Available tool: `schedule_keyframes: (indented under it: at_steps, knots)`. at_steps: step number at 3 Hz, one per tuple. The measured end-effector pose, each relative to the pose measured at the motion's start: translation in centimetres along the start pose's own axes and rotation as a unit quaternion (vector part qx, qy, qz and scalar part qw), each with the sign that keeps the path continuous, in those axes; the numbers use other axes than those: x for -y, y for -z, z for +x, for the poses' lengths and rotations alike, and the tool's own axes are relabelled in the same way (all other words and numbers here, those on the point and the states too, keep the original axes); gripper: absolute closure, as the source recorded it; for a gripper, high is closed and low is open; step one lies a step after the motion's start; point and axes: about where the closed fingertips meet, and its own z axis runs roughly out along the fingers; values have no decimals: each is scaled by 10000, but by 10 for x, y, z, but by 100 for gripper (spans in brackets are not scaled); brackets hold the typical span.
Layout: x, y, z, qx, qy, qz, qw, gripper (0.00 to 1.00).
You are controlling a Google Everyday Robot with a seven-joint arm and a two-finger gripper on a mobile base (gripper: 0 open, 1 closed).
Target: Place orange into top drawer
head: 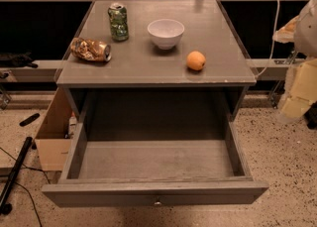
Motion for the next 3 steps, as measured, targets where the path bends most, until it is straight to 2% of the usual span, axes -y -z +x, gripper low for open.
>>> schedule_keyframes:
  at_steps: [1,2,3]
  knots:
    - [0,0,0,1,0,0,10000,0]
    - [10,4,-6,387,4,33,9992,0]
    - [30,3,-29,1062,174,74,9942,0]
